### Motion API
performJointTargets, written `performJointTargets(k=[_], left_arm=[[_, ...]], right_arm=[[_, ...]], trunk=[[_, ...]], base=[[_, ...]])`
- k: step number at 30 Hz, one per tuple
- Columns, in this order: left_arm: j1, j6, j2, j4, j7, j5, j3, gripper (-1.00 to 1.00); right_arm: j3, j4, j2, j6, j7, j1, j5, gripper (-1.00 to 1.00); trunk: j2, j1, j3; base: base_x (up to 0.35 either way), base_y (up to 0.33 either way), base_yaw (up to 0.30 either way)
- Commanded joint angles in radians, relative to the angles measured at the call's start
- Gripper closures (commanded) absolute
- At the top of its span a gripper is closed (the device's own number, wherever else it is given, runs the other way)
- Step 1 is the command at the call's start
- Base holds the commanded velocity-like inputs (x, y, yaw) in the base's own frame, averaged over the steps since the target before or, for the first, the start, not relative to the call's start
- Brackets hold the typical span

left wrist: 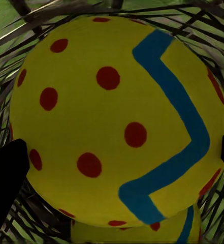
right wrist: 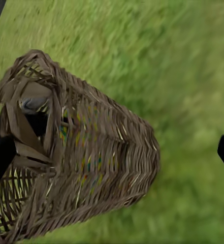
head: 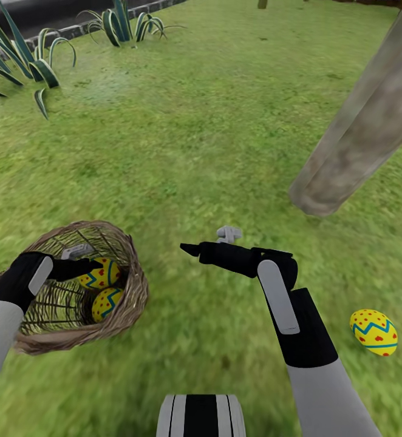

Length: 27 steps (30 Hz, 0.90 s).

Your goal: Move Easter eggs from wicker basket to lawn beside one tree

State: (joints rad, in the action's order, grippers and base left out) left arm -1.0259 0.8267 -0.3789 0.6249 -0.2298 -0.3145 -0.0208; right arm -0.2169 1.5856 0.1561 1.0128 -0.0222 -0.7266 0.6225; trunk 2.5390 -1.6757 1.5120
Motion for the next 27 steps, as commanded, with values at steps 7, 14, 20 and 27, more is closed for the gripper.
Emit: performJointTargets(k=[7, 14, 20, 27], left_arm=[[0.000, 0.005, 0.000, 0.001, -0.003, 0.003, -0.001, 1.00], [0.000, 0.003, 0.001, 0.001, -0.002, 0.003, -0.001, 1.00], [0.000, 0.003, 0.000, 0.001, -0.003, 0.003, 0.000, 1.00], [0.000, 0.006, 0.000, 0.000, -0.003, 0.004, 0.000, 1.00]], right_arm=[[0.001, 0.001, 0.001, 0.004, -0.002, -0.001, -0.003, -1.00], [0.001, 0.001, 0.002, 0.004, -0.002, -0.001, -0.003, -1.00], [0.000, 0.001, 0.002, 0.004, -0.002, -0.001, -0.003, -1.00], [0.000, 0.001, 0.002, 0.004, -0.002, -0.001, -0.003, -1.00]], trunk=[[-0.001, 0.003, -0.023], [-0.001, 0.003, -0.023], [-0.002, 0.004, -0.034], [-0.003, 0.006, -0.054]], base=[[-0.007, 0.000, 0.000], [-0.071, 0.000, 0.000], [-0.010, 0.000, 0.000], [-0.018, 0.000, 0.000]])
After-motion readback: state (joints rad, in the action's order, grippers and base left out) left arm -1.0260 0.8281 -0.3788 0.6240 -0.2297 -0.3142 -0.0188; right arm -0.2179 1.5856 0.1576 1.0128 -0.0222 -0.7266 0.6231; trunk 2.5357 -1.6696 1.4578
